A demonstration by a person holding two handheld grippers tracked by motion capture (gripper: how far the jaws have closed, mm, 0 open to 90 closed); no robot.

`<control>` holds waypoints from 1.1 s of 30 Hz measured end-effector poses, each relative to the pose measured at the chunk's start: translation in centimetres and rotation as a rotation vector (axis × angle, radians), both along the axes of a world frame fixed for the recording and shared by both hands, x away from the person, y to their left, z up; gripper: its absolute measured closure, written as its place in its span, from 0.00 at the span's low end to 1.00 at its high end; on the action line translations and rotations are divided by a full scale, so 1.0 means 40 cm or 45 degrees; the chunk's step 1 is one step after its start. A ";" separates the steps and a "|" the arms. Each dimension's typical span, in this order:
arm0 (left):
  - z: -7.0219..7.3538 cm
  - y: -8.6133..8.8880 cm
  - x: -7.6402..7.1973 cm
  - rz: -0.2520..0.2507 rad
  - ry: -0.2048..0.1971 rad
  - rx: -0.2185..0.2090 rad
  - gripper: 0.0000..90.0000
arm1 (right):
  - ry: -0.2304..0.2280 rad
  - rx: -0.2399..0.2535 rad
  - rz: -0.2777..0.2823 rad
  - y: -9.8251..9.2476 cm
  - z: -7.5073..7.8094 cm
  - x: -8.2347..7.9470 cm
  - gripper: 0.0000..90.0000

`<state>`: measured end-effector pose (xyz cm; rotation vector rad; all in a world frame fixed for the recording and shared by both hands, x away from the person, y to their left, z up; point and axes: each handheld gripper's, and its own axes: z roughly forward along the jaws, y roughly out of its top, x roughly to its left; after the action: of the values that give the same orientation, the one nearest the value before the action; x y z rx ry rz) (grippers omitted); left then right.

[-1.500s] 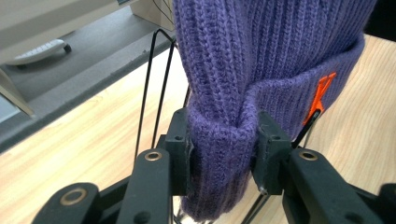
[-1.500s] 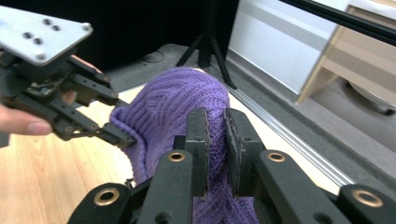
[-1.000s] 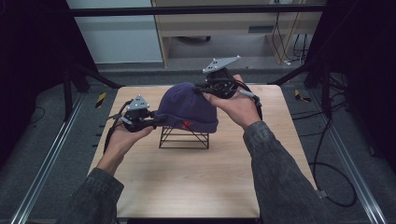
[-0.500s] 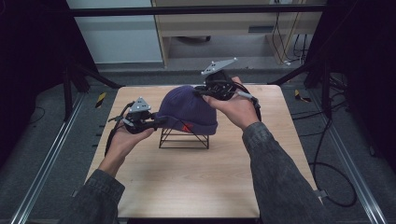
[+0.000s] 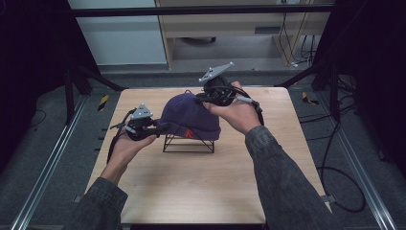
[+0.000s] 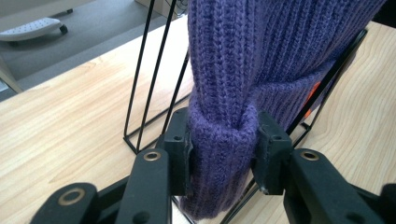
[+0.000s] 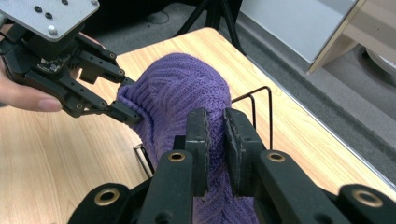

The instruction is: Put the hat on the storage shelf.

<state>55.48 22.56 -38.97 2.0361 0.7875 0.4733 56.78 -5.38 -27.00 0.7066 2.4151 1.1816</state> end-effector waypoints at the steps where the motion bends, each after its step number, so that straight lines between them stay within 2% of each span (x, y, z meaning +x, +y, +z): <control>1: 0.000 0.000 0.000 0.000 0.000 0.000 0.70 | 0.000 0.000 0.000 0.000 0.000 0.000 0.89; 9: -0.014 0.006 0.000 0.016 0.009 0.006 0.70 | 0.006 -0.016 0.006 0.025 -0.012 0.001 0.90; 15: -0.034 0.014 0.005 0.031 0.033 -0.005 0.69 | 0.034 -0.029 0.003 0.033 -0.031 0.007 0.90; 17: -0.044 0.015 0.006 0.030 0.045 0.005 0.69 | 0.049 -0.048 0.001 0.035 -0.042 0.008 0.89; 19: -0.054 0.016 0.003 0.033 0.055 0.002 0.69 | 0.058 -0.097 -0.007 0.040 -0.056 0.010 0.89; 23: -0.071 0.020 0.004 0.038 0.074 0.023 0.69 | 0.071 -0.098 0.000 0.046 -0.078 0.010 0.89; 27: -0.071 0.019 0.002 0.041 0.066 0.051 0.67 | 0.075 -0.107 -0.004 0.051 -0.087 0.009 0.90; 33: -0.066 0.022 -0.001 0.047 0.063 0.020 0.65 | 0.084 -0.131 -0.006 0.059 -0.095 0.015 0.90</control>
<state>55.44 23.45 -41.60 2.0574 0.8547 0.4525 57.37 -3.02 -30.79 0.7292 2.5070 1.0387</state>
